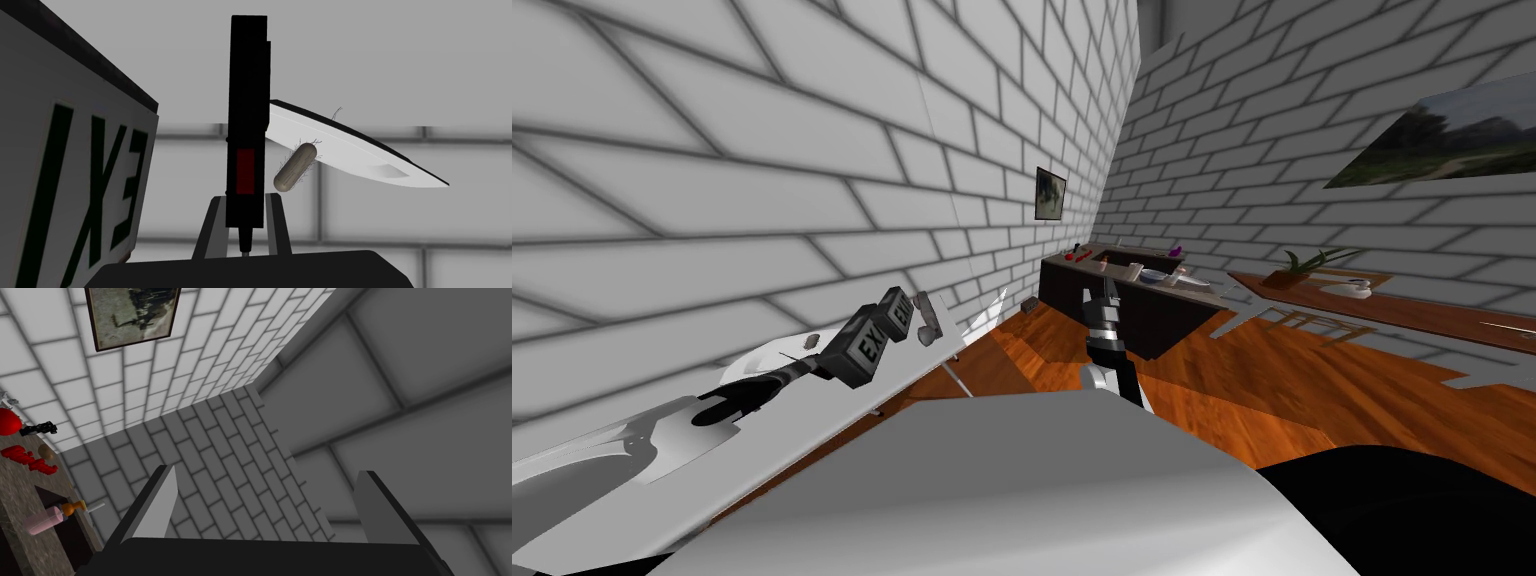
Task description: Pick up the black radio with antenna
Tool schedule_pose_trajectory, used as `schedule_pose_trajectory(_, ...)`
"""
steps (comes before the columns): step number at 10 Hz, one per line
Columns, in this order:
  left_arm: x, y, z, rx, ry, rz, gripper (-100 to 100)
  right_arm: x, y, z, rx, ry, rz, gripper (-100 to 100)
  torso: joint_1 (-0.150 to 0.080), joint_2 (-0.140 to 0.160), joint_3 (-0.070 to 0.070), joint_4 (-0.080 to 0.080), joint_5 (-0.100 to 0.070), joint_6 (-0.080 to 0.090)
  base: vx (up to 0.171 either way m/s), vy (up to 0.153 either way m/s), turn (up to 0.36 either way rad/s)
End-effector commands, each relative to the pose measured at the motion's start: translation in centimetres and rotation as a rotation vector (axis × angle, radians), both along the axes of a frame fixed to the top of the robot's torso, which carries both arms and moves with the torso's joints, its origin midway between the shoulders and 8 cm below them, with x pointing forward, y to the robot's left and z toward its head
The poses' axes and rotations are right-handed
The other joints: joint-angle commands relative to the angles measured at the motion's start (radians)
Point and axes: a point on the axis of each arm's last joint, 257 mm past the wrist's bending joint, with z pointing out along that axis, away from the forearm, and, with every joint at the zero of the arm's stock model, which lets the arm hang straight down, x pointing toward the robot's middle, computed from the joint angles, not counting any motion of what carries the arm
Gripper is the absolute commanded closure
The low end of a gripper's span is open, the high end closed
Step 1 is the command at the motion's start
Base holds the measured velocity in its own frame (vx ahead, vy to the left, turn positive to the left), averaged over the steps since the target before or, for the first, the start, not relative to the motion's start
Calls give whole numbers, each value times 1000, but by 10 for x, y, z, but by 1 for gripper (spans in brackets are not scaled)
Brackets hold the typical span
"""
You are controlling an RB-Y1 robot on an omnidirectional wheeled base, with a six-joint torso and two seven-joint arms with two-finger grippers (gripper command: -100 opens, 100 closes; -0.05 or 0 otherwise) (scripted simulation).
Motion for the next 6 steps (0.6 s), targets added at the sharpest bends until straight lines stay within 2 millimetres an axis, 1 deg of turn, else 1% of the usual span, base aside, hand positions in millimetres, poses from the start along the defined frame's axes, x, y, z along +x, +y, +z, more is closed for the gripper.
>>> schedule_pose_trajectory(1,-7,-4,-7,-6,3,7,100,0,0,0,0,0,0,0,0,0,0,0,0,0,117,59,95)
schedule_pose_trajectory(2,-8,-14,-15,-19,15,-15,100,0,0,0,0,0,0,0,4,-2,-1,-1,2,0,45,49,16)
schedule_pose_trajectory(3,-5,-17,-15,-22,11,-23,100,0,0,0,0,0,0,0,6,0,-1,-1,5,1,-6,26,-6)
schedule_pose_trajectory(4,-15,-20,-27,-23,23,-6,100,0,0,0,0,0,0,0,6,1,-1,-2,7,3,60,55,114)
schedule_pose_trajectory(5,-12,-22,-24,-26,10,-10,100,0,0,0,0,0,0,0,10,-1,-3,-4,11,0,79,41,72)
schedule_pose_trajectory(6,-15,-26,-28,-33,16,-19,100,0,0,0,0,0,0,0,12,-2,-4,-5,12,-1,41,17,8)
